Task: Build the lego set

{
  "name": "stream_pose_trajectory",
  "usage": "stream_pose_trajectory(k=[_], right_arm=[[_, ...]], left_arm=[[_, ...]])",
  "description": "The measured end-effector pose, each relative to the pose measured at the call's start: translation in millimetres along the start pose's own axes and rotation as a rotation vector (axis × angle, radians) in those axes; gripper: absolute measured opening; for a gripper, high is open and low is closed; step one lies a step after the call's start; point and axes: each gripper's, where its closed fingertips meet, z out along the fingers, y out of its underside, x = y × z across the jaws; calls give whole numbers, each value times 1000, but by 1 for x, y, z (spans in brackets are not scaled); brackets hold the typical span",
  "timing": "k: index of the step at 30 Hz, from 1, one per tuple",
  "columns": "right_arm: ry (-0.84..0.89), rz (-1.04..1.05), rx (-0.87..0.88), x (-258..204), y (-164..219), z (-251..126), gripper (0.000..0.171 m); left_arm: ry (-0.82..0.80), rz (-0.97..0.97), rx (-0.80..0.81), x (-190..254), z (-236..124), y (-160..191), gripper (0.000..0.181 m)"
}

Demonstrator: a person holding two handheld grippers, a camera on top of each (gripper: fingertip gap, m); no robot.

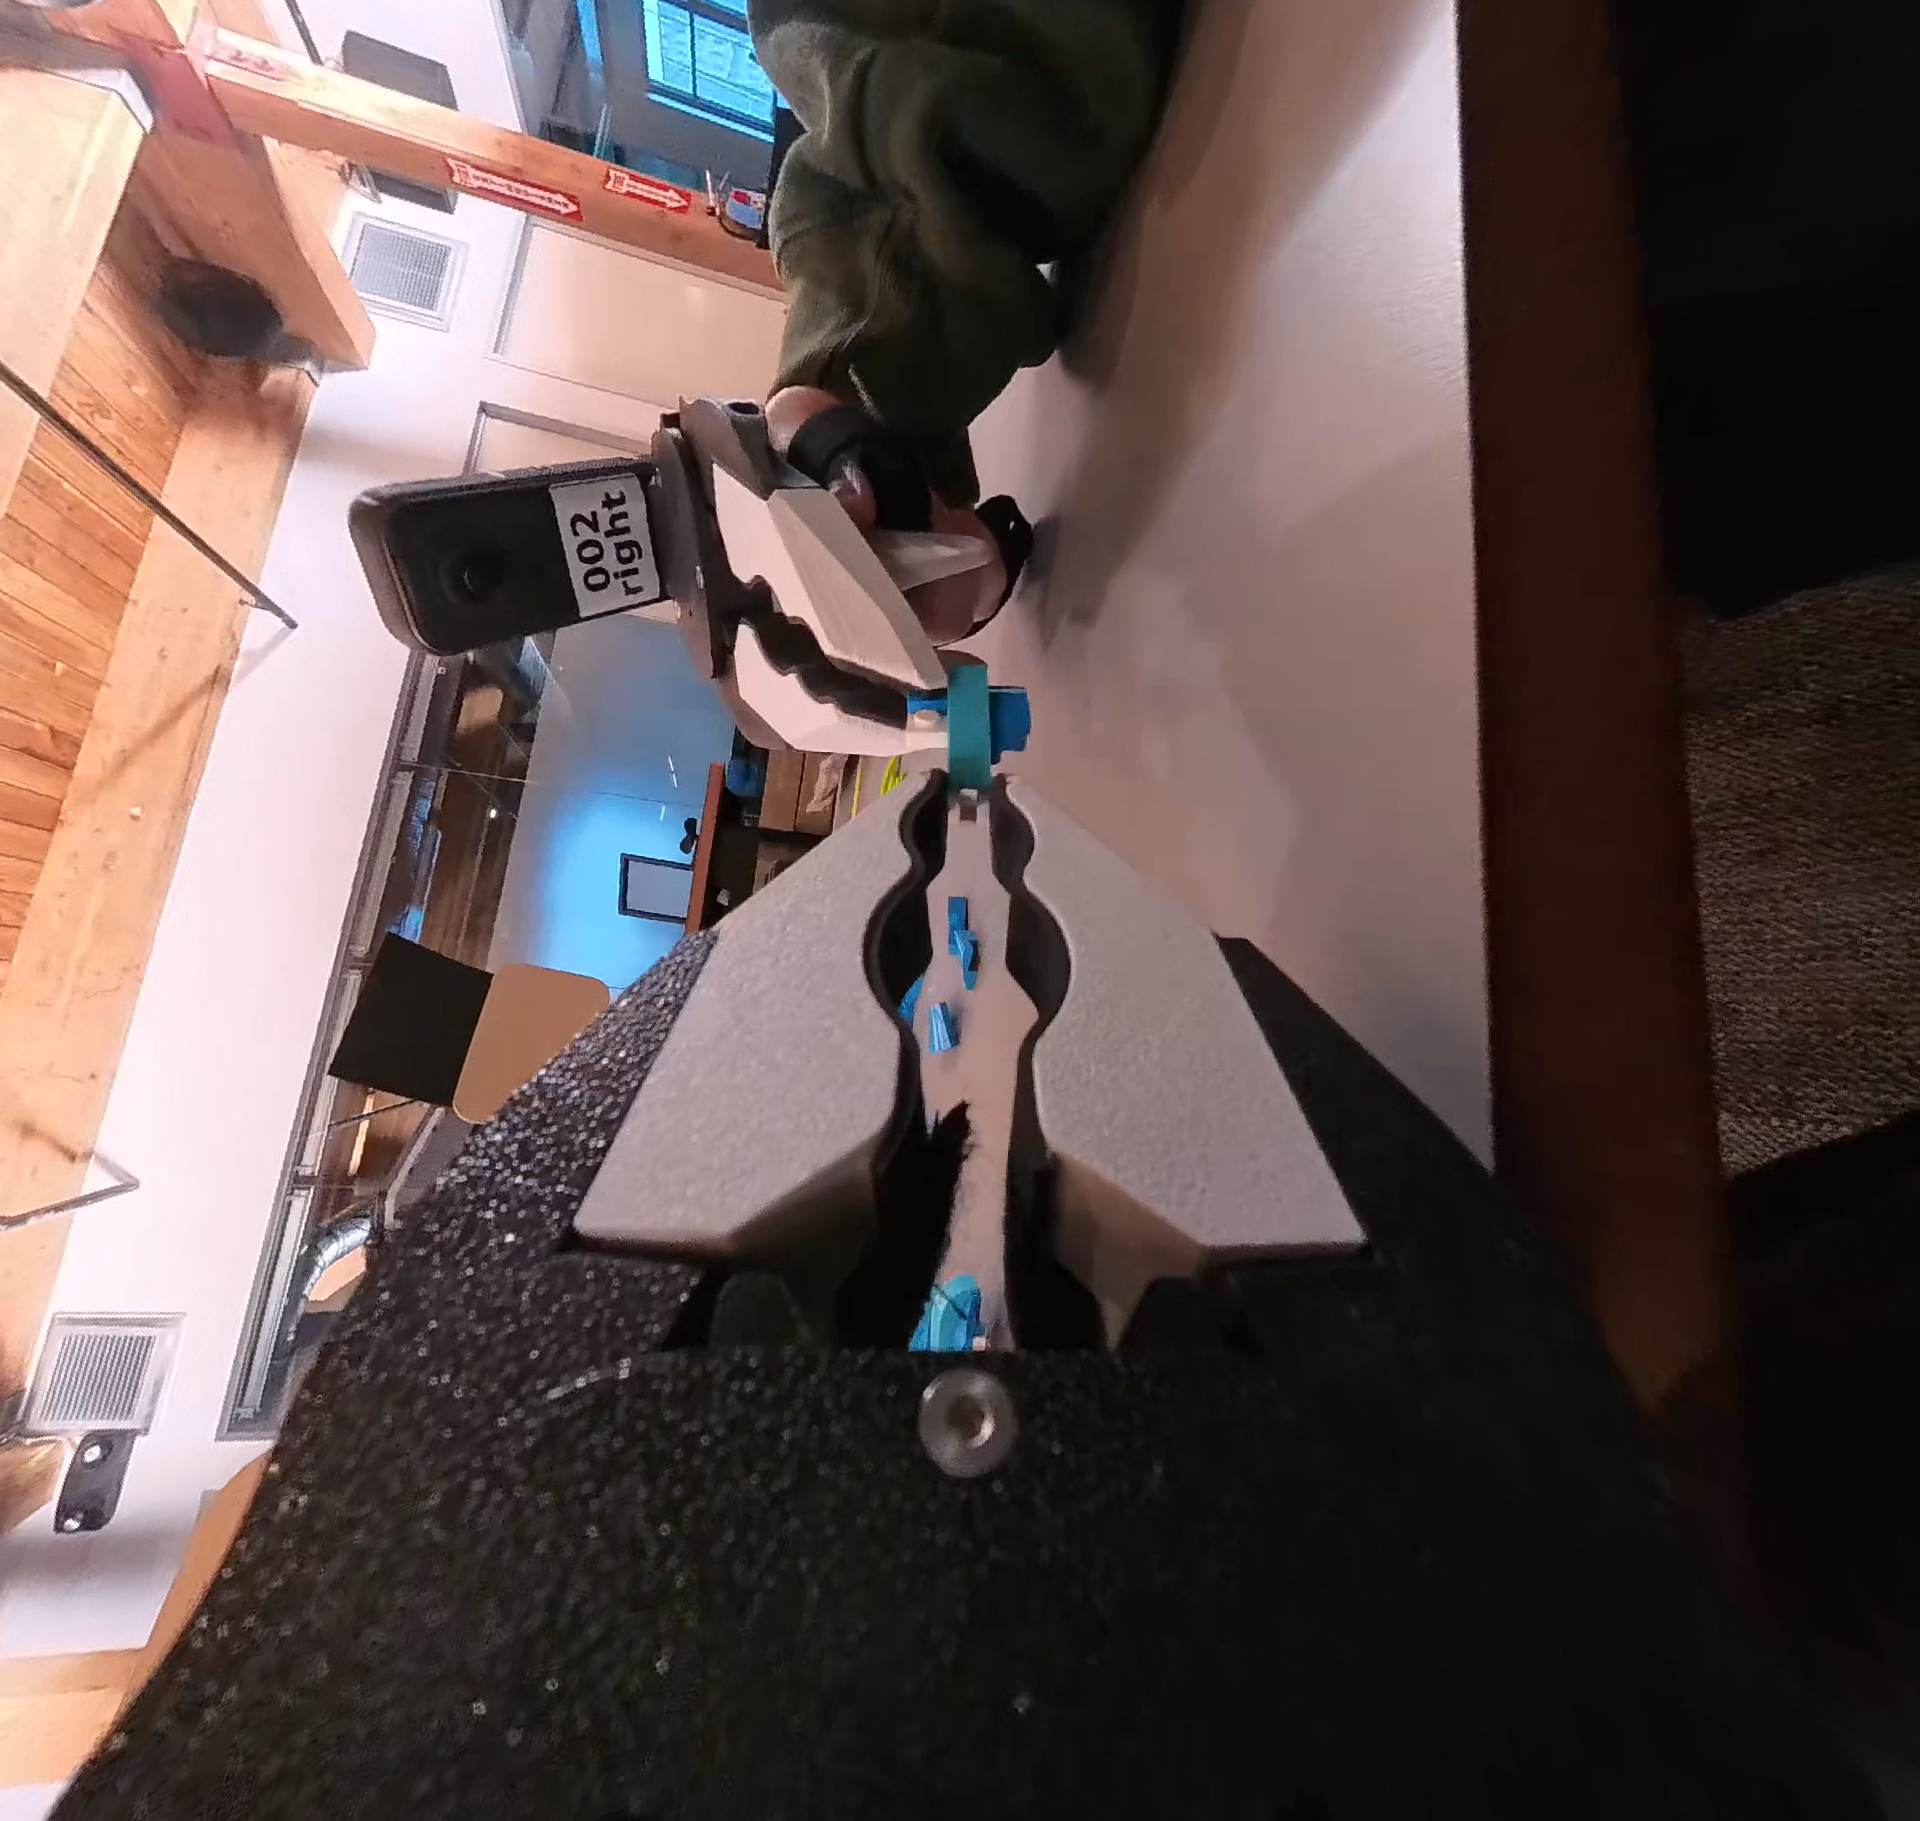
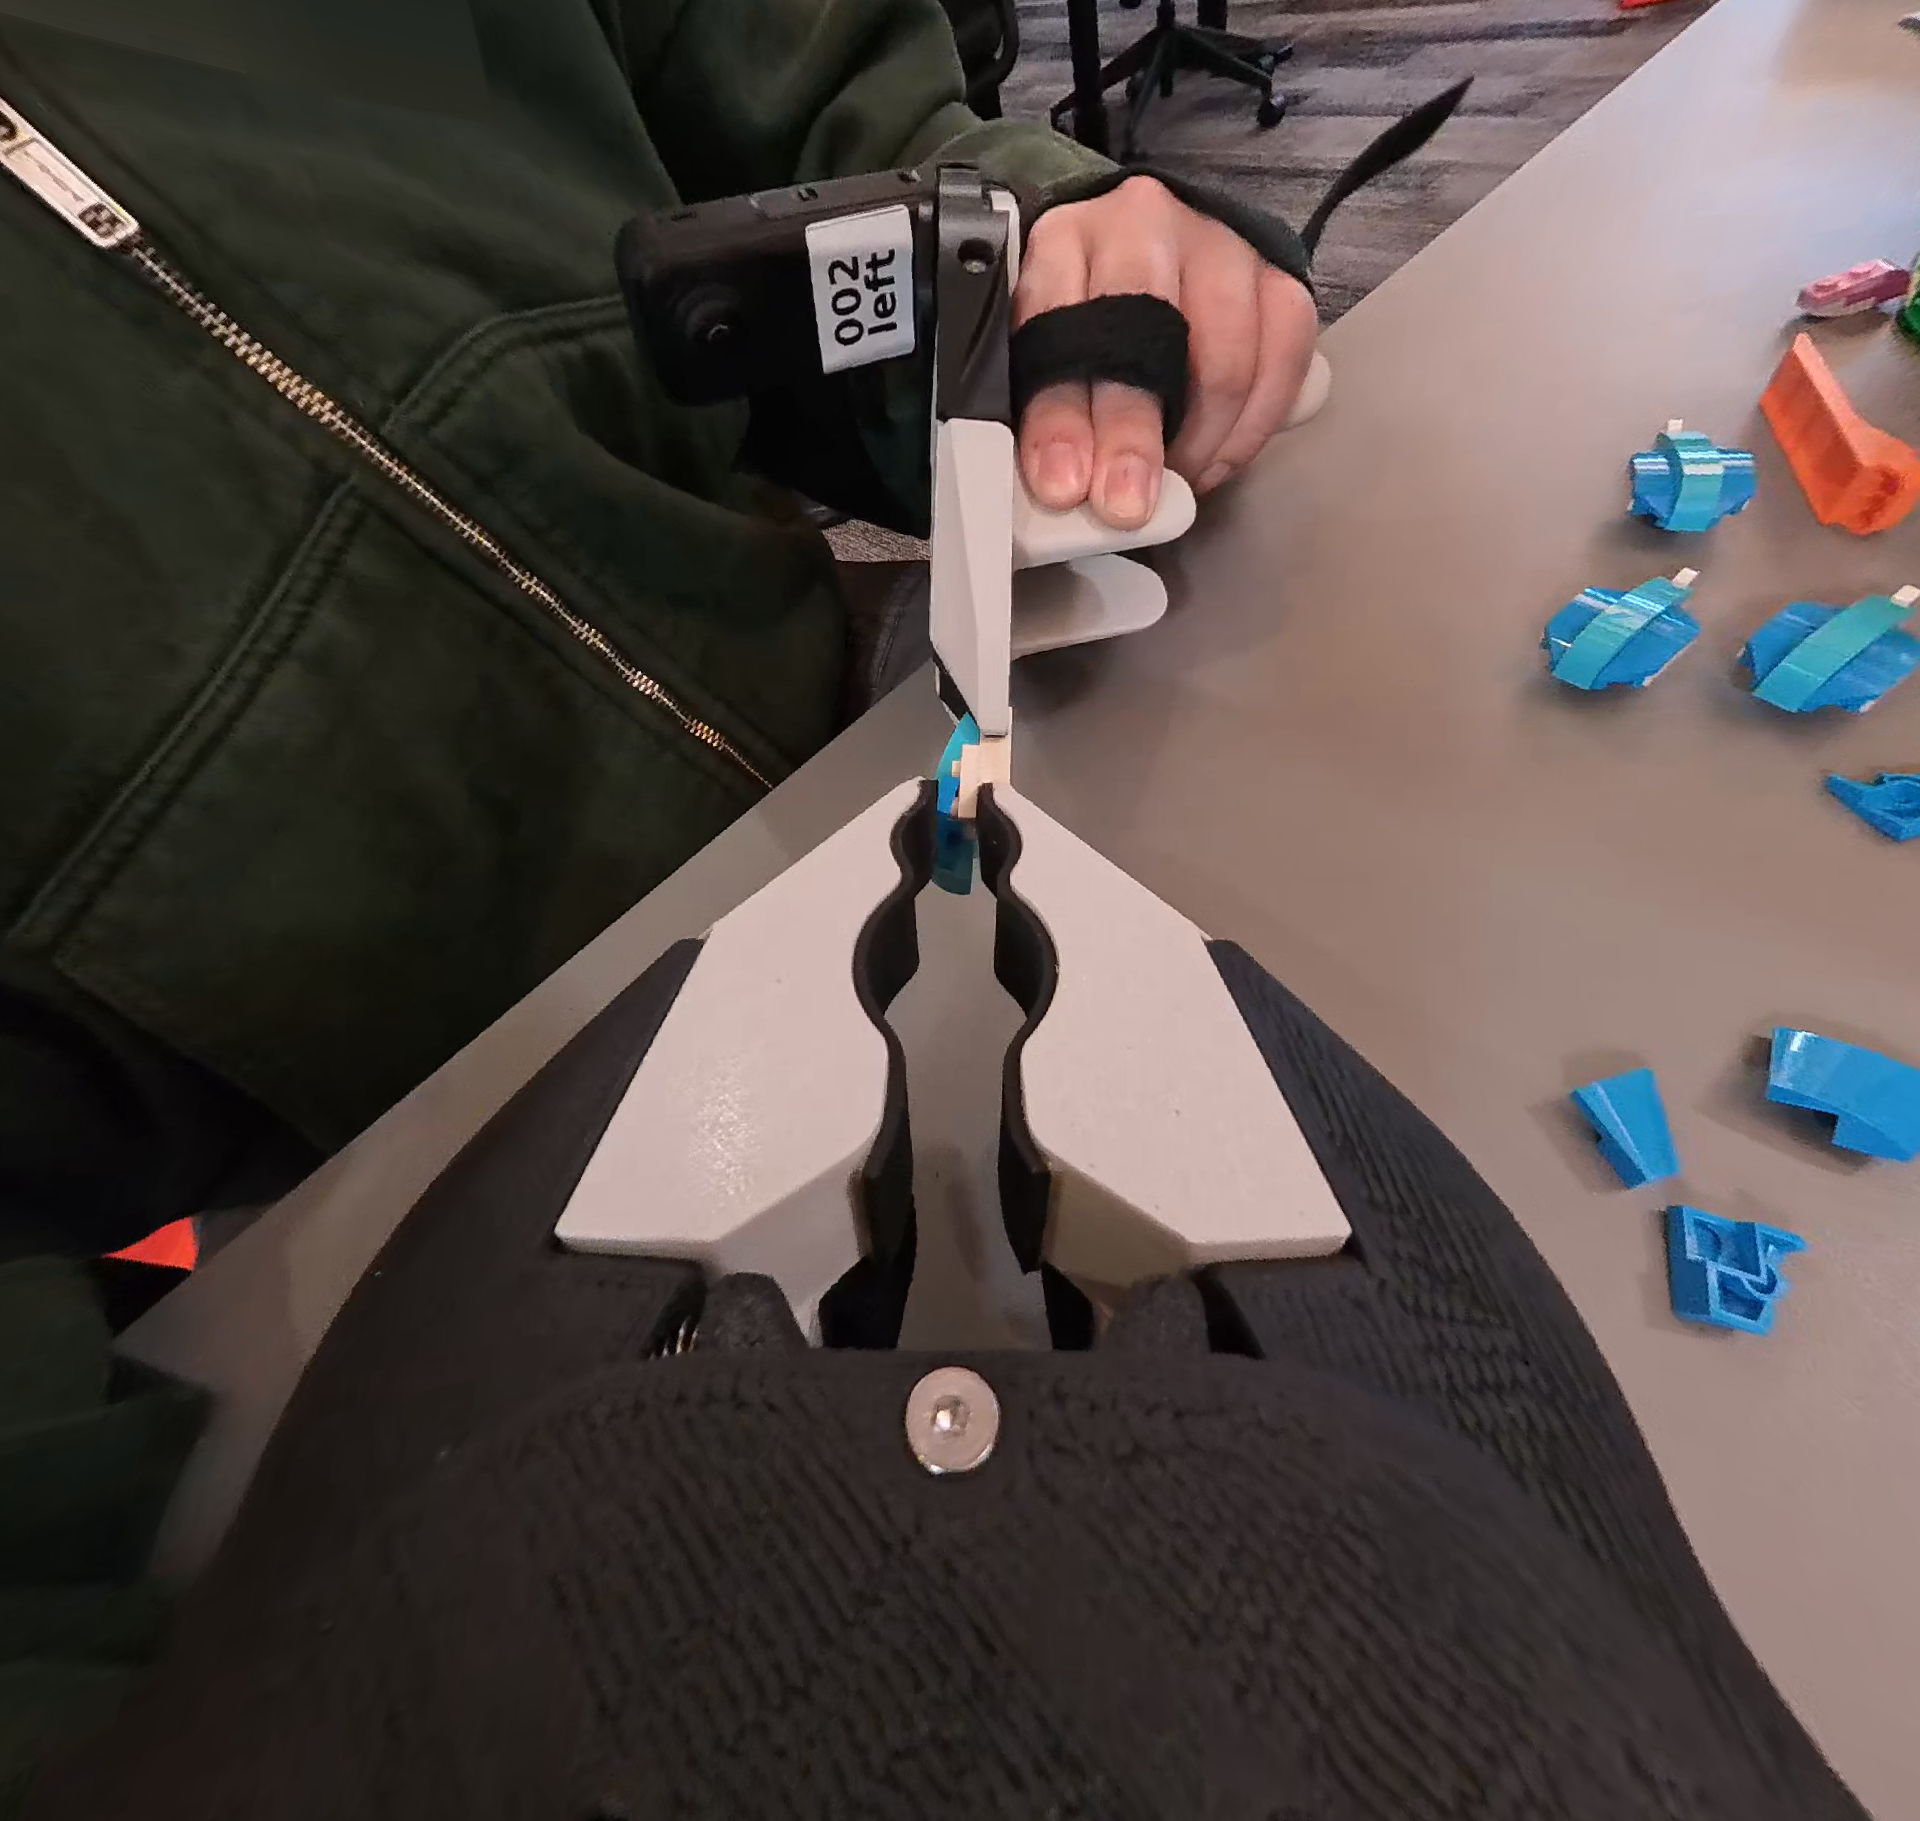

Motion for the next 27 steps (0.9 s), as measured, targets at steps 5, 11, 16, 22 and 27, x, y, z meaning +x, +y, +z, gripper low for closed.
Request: stream_pose_trajectory(k=[5,11,16,22,27], right_arm=[[-25,-2,-2,-4,0,1,5],[-38,-4,2,-5,-1,0,5],[-100,24,-6,-12,-4,-3,5],[-81,19,-2,-11,-5,-3,5],[-77,22,31,-10,-6,-4,13]], left_arm=[[5,-2,23,1,-1,-4,5],[-3,-9,35,-1,-1,-5,5],[-11,-33,70,-3,0,-13,5],[-13,-44,65,-4,0,-13,5],[-10,-32,63,-3,1,-13,5]])
